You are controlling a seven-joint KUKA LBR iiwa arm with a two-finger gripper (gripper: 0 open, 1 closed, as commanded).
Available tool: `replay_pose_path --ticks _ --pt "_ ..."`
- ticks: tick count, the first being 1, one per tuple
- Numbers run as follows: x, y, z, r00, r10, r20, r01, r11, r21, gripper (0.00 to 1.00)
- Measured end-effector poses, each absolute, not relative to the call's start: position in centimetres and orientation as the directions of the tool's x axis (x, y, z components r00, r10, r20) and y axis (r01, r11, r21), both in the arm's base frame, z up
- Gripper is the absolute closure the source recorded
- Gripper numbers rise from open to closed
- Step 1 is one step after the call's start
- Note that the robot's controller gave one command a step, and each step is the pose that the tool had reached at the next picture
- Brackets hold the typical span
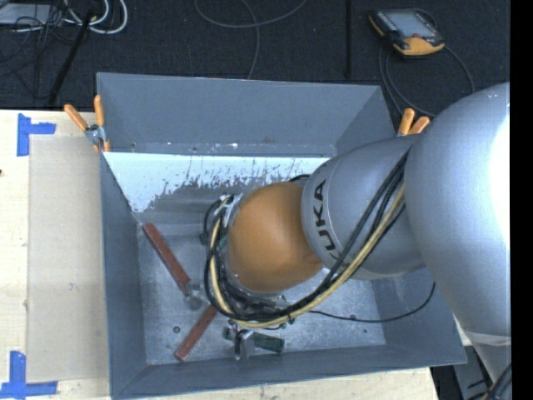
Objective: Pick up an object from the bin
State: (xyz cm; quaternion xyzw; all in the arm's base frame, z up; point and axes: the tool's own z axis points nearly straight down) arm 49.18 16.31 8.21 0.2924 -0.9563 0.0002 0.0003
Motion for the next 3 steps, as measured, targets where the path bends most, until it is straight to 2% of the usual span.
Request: replay_pose_path --ticks 1,3 --pt "49.15 17.84 6.98 -0.767 -0.641 0.0 -0.641 0.767 0.001 1.0" --pt "49.14 17.82 6.97 -0.769 -0.639 0.0 -0.639 0.769 0.002 1.0"
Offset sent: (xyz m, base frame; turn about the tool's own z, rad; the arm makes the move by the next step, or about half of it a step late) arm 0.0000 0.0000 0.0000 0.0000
